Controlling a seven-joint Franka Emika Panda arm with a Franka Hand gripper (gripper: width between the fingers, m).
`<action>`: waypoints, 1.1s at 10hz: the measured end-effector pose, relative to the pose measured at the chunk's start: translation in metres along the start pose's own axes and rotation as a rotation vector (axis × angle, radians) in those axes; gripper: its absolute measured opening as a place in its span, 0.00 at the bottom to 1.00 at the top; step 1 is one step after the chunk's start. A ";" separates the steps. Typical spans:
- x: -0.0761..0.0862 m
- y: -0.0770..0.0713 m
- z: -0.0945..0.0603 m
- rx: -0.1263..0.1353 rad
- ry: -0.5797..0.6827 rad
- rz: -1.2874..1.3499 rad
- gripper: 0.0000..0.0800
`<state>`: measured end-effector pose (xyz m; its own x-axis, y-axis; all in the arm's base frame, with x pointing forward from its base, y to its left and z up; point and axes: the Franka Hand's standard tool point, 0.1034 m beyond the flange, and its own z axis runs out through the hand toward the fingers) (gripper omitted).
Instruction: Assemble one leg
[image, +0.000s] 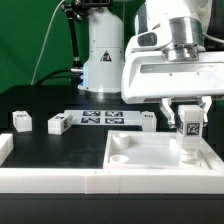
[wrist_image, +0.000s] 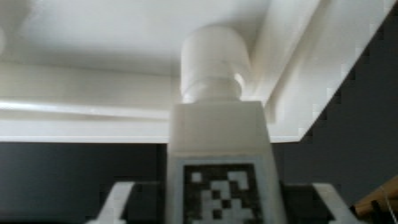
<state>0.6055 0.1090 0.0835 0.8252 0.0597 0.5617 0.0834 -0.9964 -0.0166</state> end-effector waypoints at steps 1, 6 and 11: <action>0.001 0.000 0.001 0.001 0.002 0.000 0.36; -0.013 0.001 0.014 -0.004 -0.023 -0.005 0.36; -0.015 0.000 0.016 -0.004 -0.029 -0.004 0.36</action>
Offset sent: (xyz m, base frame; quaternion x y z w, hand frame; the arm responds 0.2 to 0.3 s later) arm 0.0022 0.0014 -0.0111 -0.0052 -0.0101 -0.0084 0.9999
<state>0.6017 0.1085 0.0618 0.8408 0.0650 0.5375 0.0844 -0.9964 -0.0116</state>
